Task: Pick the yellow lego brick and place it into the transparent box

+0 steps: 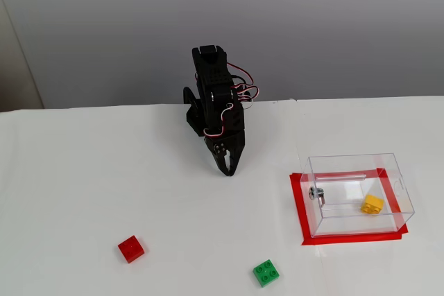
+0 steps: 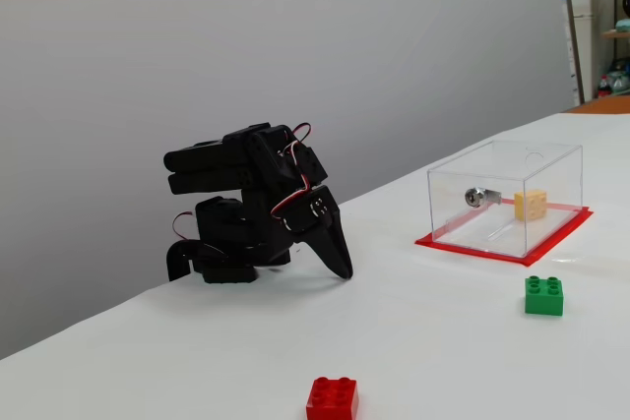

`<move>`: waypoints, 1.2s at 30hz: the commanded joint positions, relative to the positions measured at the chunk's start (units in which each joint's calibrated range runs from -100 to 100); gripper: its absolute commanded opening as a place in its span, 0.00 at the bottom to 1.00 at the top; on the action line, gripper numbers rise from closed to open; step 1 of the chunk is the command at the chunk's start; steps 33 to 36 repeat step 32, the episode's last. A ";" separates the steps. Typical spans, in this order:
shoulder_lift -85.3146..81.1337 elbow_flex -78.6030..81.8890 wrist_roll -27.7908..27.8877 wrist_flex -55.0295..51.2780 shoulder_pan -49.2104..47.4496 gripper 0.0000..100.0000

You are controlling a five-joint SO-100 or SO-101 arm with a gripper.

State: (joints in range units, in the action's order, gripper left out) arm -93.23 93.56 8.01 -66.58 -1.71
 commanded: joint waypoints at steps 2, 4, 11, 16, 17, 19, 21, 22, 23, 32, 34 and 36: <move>0.19 -1.42 -0.39 0.09 -0.47 0.02; 0.19 -1.42 -0.29 0.09 -0.55 0.02; 0.19 -1.42 -0.29 0.09 -0.55 0.02; 0.19 -1.42 -0.29 0.09 -0.55 0.02; 0.19 -1.42 -0.29 0.09 -0.55 0.02; 0.19 -1.42 -0.29 0.09 -0.55 0.02; 0.19 -1.42 -0.29 0.09 -0.55 0.02; 0.19 -1.42 -0.29 0.09 -0.55 0.02; 0.19 -1.42 -0.29 0.09 -0.55 0.02; 0.19 -1.42 -0.24 0.09 -0.55 0.02; 0.19 -1.42 -0.24 0.09 -0.55 0.02; 0.19 -1.42 -0.24 0.09 -0.55 0.02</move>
